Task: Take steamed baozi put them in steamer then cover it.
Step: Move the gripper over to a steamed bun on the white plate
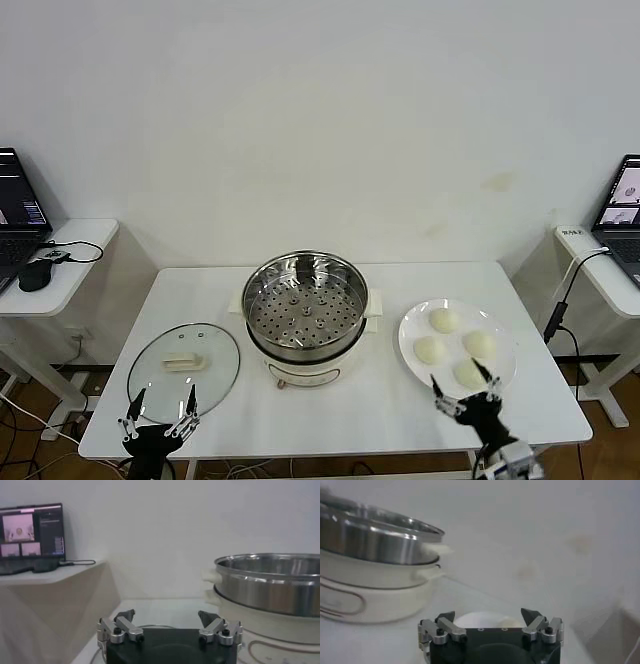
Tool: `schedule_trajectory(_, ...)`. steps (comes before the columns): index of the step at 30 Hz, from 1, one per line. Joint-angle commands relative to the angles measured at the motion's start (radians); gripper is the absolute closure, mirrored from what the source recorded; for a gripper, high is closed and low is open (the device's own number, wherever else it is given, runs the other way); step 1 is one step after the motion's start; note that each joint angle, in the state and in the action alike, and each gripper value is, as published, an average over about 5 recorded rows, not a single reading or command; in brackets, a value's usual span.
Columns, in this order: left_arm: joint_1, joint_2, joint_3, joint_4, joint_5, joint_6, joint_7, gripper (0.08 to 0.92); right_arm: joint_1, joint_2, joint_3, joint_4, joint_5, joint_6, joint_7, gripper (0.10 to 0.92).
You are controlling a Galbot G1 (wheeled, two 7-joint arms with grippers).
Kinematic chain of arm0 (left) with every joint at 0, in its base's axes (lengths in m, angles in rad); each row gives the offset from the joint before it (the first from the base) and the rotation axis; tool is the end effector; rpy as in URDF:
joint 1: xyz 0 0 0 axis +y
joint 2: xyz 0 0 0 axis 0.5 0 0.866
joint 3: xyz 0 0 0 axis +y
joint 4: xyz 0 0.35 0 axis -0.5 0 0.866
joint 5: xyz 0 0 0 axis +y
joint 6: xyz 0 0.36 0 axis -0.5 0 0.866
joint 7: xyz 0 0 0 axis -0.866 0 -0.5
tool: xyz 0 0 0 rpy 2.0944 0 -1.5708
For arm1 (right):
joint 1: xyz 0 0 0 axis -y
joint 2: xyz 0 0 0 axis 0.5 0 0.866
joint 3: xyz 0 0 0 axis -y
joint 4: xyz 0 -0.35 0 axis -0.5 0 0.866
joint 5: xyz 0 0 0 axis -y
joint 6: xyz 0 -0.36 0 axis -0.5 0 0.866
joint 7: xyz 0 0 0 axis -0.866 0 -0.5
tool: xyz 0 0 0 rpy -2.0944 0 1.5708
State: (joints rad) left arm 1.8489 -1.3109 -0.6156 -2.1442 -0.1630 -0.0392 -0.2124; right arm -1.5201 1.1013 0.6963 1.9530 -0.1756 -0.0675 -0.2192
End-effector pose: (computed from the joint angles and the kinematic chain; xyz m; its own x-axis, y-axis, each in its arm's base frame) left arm 0.1071 0.0666 -0.3154 -0.9766 -0.1419 0.1618 -0.1224 0.9846 0.1245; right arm 0.2171 -0.1488 -0.2980 -0.9581 -0.1548 0.2411 -0.2704 0.7664 -0.5827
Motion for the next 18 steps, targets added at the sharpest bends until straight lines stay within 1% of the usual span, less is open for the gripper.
schedule_trajectory(1,-0.005,-0.003,-0.018,0.004,0.085,0.026,0.008,0.177,0.197,-0.265,0.026,-0.098,-0.239,-0.08,-0.174,0.203)
schedule_trajectory(9,-0.016,-0.008,-0.011,0.007,0.116,0.051,-0.032,0.177,0.43,-0.504,-0.103,-0.266,-0.317,-0.043,-0.418,0.203)
schedule_trajectory(13,-0.021,-0.007,-0.012,0.008,0.122,0.073,-0.041,0.177,0.603,-0.589,-0.265,-0.35,-0.28,-0.034,-0.525,0.202)
schedule_trajectory(18,-0.031,-0.006,-0.014,0.01,0.127,0.087,-0.038,0.177,0.829,-0.634,-0.508,-0.478,-0.217,-0.029,-0.653,0.203)
